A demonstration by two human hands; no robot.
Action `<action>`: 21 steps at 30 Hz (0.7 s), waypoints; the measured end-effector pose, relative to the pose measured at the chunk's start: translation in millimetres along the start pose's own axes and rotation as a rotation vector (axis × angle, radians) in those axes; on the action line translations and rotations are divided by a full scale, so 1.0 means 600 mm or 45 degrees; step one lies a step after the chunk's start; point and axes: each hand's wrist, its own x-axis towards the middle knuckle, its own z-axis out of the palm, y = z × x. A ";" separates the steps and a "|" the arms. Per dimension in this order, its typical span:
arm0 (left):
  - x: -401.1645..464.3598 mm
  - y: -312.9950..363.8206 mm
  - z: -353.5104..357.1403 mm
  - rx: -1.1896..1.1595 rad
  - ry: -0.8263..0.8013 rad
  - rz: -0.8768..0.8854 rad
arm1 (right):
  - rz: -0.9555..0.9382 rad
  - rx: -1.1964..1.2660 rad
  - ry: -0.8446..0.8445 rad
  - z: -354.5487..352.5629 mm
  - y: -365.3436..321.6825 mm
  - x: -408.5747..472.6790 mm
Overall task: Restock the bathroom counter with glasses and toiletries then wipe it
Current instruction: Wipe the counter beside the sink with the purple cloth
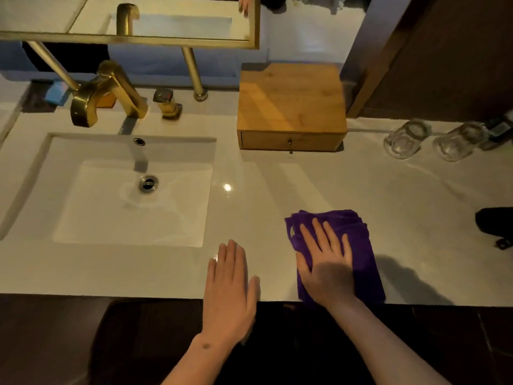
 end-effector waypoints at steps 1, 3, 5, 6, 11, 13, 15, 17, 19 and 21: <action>0.004 0.010 0.004 0.009 -0.020 0.019 | 0.029 -0.011 -0.009 -0.005 0.022 0.009; 0.008 0.037 0.014 0.026 -0.057 0.077 | 0.067 -0.023 -0.044 -0.016 0.071 0.027; 0.015 0.064 0.023 0.021 -0.082 0.103 | 0.075 -0.029 -0.075 -0.029 0.122 0.043; 0.019 0.073 0.025 0.015 -0.078 0.096 | 0.078 -0.037 -0.080 -0.036 0.146 0.048; 0.018 0.072 0.031 0.072 0.006 0.064 | 0.146 -0.047 -0.063 -0.051 0.244 0.028; 0.012 0.065 0.036 0.124 0.007 0.089 | 0.177 -0.014 -0.046 -0.053 0.265 0.012; 0.009 0.060 0.040 0.152 0.003 0.101 | 0.209 0.000 -0.038 -0.051 0.270 0.001; 0.009 0.060 0.043 0.159 -0.009 0.089 | 0.216 -0.015 -0.034 -0.051 0.266 0.000; 0.015 0.063 0.045 0.170 0.012 0.078 | 0.211 -0.038 -0.014 -0.054 0.266 0.008; 0.020 0.063 0.046 0.176 0.041 0.099 | 0.196 -0.049 -0.002 -0.058 0.266 0.012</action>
